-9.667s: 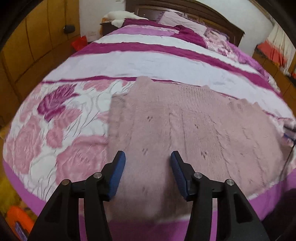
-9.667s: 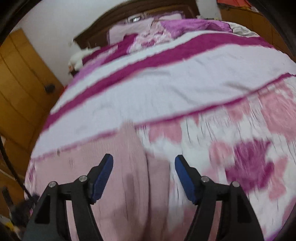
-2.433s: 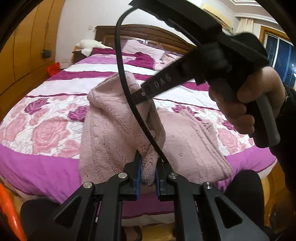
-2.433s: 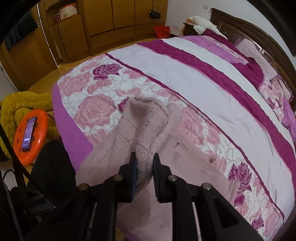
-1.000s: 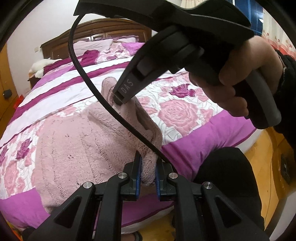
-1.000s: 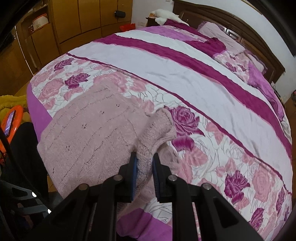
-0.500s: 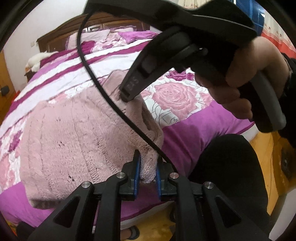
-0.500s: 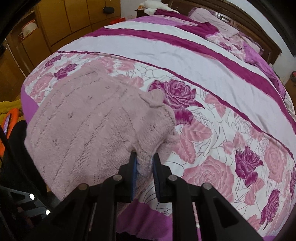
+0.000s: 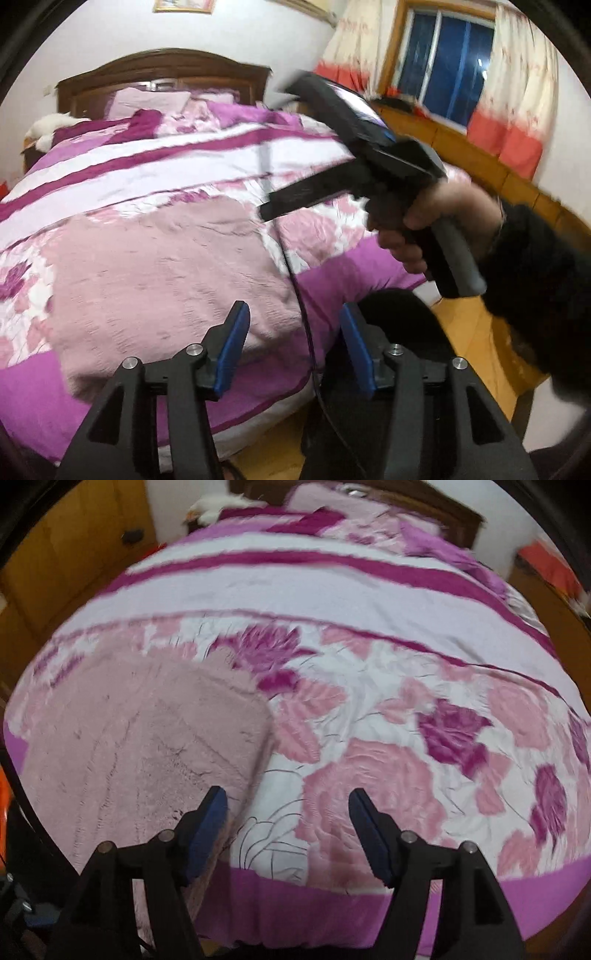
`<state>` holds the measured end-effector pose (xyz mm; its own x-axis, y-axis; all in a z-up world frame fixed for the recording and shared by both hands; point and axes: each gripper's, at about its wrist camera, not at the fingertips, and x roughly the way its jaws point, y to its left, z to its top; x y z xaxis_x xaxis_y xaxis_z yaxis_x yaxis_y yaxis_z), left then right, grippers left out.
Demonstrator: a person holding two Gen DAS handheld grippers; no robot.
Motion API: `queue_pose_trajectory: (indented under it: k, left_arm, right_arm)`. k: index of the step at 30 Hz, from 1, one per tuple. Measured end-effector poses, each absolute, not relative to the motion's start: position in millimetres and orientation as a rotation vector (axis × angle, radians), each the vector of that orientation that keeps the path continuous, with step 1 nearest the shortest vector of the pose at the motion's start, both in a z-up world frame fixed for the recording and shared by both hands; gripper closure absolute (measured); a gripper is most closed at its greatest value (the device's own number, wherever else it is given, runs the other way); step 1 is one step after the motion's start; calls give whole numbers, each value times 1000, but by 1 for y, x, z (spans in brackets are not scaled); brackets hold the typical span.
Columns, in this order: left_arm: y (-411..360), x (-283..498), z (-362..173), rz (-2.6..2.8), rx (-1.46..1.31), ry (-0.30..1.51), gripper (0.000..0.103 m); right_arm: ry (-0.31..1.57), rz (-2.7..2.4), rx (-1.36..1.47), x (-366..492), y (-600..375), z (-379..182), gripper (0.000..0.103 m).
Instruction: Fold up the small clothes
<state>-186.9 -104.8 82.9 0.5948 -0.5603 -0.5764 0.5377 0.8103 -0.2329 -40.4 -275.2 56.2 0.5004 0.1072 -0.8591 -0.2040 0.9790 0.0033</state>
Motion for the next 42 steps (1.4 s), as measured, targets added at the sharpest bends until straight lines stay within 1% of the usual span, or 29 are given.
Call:
queue_pose_trajectory:
  k: [3,4,7,9,12,14,16,19,21,22,24,26,28,30,31,32,33,35,37,39,42]
  left_arm:
    - [-63,-199,92,-565,-117,634,73]
    - [-49,-203,94,-540,-148,617,73]
    - [2,-211,92,-461,-292,563,67]
    - [34,-211,87,-406,-390,553,66]
    - [78,-206,79,-355,-510,551,65]
    - [97,-201,67,-355,-593,531,61]
    - [99,-191,57,-324,-552,570,62]
    - [76,-184,42,-334,-322,649,62]
    - [50,-187,31,-291,-101,640,62]
    - [41,-187,25,-272,-43,625,61]
    - [33,-184,14,-255,-14,631,61]
    - [30,-175,6,-257,-47,654,62]
    - [33,-168,5,-305,-119,640,62]
    - [37,-161,4,-324,-171,612,62]
    - [38,-157,3,-315,-181,601,63]
    - [38,-156,3,-311,-181,595,83]
    - [37,-155,1,-306,-174,600,101]
    - [33,-154,-2,-247,-135,650,103]
    - [36,-155,-11,-216,-188,712,103]
    - [40,-156,-17,-211,-233,752,103]
    - [42,-154,-17,-232,-244,767,103]
  right_arm:
    - [930,169,-50,-60,-279,80,31]
    - [865,157,-46,-70,-278,90,31]
    - [645,128,-43,-101,-272,112,31]
    - [563,112,-32,-116,-267,121,31]
    - [545,155,68,-125,-258,124,31]
    - [561,218,141,-125,-252,122,31]
    - [592,286,181,-121,-240,115,31]
    - [651,331,151,-108,-212,98,31]
    - [694,370,112,-102,-191,86,31]
    - [710,389,96,-102,-181,80,32]
    - [742,443,86,-99,-163,71,33]
    - [748,500,93,-99,-147,66,39]
    - [730,540,61,-103,-127,61,44]
    - [705,564,9,-106,-110,57,53]
    - [699,577,-17,-108,-102,54,67]
    - [702,592,-50,-110,-93,49,88]
    - [714,591,-95,-111,-84,40,95]
    - [779,553,-143,-110,-76,14,102]
    - [817,549,-114,-115,-79,-9,103]
    - [800,546,-110,-123,-80,-25,103]
    - [779,519,-182,-127,-72,-24,103]
